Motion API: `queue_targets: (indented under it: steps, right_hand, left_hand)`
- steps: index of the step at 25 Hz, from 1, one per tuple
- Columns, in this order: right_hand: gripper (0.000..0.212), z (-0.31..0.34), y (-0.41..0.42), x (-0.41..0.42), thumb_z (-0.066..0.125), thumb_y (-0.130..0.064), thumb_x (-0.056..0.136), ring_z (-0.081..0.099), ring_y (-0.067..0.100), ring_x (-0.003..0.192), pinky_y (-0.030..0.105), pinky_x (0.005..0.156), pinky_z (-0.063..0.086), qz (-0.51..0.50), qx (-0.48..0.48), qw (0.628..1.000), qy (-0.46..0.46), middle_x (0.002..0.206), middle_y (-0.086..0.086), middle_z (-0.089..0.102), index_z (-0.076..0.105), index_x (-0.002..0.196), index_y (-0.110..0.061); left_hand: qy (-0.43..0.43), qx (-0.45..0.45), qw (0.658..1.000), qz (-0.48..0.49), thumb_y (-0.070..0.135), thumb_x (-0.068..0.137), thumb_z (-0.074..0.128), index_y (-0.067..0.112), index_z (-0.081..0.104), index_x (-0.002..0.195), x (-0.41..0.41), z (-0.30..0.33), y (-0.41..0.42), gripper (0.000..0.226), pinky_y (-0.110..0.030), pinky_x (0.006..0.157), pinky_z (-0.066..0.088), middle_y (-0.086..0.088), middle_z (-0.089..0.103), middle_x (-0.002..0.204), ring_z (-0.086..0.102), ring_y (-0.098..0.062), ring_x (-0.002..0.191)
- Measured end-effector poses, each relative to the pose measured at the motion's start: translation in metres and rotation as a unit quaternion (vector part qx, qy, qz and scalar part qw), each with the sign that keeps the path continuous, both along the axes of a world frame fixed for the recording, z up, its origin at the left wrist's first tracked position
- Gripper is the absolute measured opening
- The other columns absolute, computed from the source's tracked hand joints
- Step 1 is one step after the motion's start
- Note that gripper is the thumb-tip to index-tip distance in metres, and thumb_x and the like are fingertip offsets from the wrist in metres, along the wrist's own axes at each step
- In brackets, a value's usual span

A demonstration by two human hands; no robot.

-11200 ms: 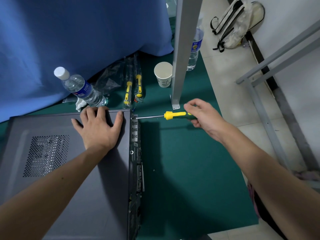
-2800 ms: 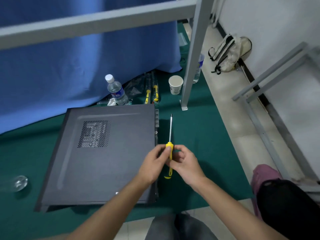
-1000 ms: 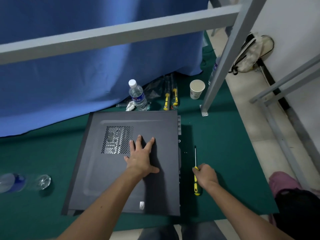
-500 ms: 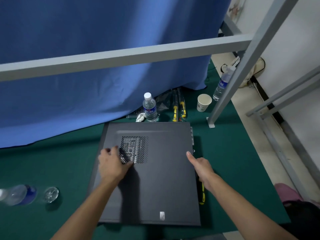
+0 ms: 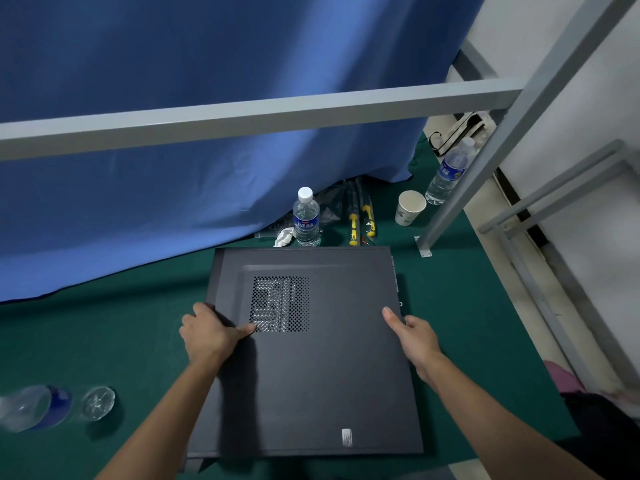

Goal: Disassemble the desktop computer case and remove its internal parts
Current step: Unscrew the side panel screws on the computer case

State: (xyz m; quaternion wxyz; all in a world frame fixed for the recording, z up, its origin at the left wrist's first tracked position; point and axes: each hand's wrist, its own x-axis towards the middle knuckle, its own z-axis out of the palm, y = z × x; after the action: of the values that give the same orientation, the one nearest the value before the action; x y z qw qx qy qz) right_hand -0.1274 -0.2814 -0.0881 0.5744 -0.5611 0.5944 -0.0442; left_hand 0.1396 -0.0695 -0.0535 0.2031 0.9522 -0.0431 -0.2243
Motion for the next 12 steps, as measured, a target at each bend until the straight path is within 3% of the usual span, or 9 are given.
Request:
queue_targets:
  steps: [3,7,12]
  right_hand:
    - [0.070,-0.0001,-0.0025,-0.0008,0.062,-0.061,0.085,0.051,0.021,0.126,0.032,0.098,0.039,0.004,0.003,1.000,-0.008,0.142,0.004,0.051,0.059,0.122,-0.001]
    - [0.057,0.0018,-0.0045,-0.0006,0.061,-0.063,0.084,0.049,0.021,0.128,0.032,0.100,0.040,0.012,0.019,1.000,-0.012,0.141,0.005,0.052,0.062,0.100,-0.009]
    - [0.056,0.0010,-0.0041,0.0004,0.062,-0.062,0.084,0.058,0.022,0.117,0.039,0.103,0.045,0.009,0.025,0.999,-0.019,0.127,0.005,0.062,0.064,0.097,-0.008]
  left_hand:
    - [-0.003,-0.006,1.000,-0.003,0.041,0.055,0.094,-0.001,0.044,0.124,-0.0011,-0.0026,0.0018,0.095,-0.053,0.099,0.041,-0.026,0.046,0.126,0.041,-0.043,0.120]
    - [-0.007,-0.013,1.000,-0.008,0.041,0.055,0.094,-0.001,0.044,0.122,0.0008,-0.0033,0.0034,0.094,-0.053,0.098,0.041,-0.026,0.046,0.124,0.042,-0.044,0.118]
    - [-0.004,-0.004,1.000,-0.004,0.038,0.055,0.095,-0.003,0.043,0.121,0.0020,-0.0018,0.0003,0.093,-0.052,0.098,0.040,-0.027,0.046,0.126,0.042,-0.044,0.119]
